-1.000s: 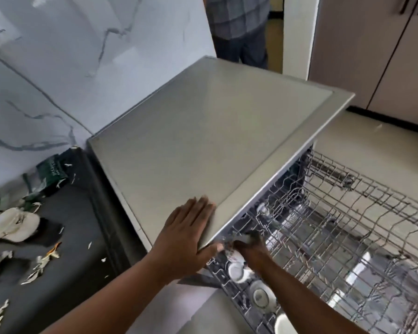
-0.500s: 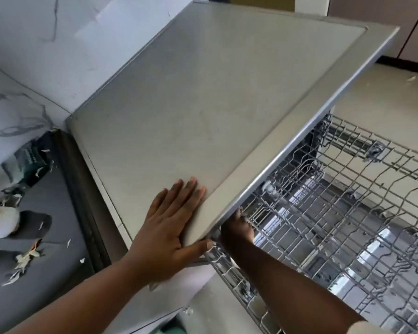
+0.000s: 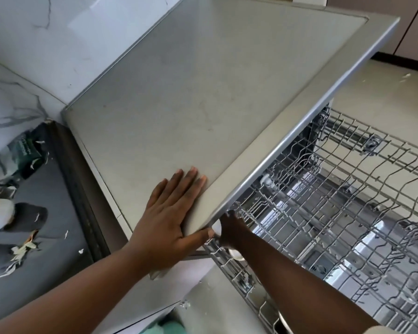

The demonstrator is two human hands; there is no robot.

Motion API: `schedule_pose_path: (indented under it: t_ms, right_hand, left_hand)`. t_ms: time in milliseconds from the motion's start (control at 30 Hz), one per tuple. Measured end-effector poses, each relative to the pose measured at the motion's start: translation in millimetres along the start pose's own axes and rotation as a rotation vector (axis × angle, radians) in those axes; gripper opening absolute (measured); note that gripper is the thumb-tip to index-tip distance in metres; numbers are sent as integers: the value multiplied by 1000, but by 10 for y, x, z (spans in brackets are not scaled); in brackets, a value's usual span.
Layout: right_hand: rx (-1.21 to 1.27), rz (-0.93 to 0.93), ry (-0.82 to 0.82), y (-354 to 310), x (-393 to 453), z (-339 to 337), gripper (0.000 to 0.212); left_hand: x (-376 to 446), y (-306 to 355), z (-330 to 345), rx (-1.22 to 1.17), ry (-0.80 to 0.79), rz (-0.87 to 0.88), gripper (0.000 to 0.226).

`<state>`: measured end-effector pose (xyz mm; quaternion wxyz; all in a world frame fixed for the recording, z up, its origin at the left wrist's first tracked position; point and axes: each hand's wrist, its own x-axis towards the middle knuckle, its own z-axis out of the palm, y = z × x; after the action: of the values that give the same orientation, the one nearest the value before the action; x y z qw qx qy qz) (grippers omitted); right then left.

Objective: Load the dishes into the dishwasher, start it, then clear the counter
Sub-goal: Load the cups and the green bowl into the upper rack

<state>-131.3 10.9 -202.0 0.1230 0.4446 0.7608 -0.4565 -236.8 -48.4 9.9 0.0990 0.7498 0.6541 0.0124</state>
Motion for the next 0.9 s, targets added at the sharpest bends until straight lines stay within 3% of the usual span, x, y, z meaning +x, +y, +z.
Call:
schedule_pose_path:
  t_ms: [100,200,300,400,500,567,667,800,900]
  right_hand:
    - [195,-19,37,144,-96,-140,95]
    - [521,62,153,321,-355,-386,67]
    - [650,155,382,426,-696,-675,36]
    - [708,165,714,264,-1123,-968,25]
    - [829,58,1038,-117,-1534,-1246,12]
    - [796,-59,1121,-450,-1726,-1324,8]
    - [653,-242,1130,-1036,-1874,-1268,7]
    - [358,-477,1022,-1932,-1808,-826,17]
    - [148,-590,888,-2685,-1673,-386,37]
  left_hand:
    - [-3,-13,2,1,-7,2,87]
    - [-8,-34,17,-4,1,3,87]
    - [-23,-21,9,-38,15,-7,83]
    - [-98,8,0,-175,64,-53,77]
    - [-280,22,-41,-406,148,-120,74]
    - [-521,-49,-100,-480,171,-142,78]
    - [-977,-317,-171,-444,243,-166,79]
    - [-1675,-874,-270,-459,393,-258,78]
    - [-2245,-1354,-354,-469,502,-340,77]
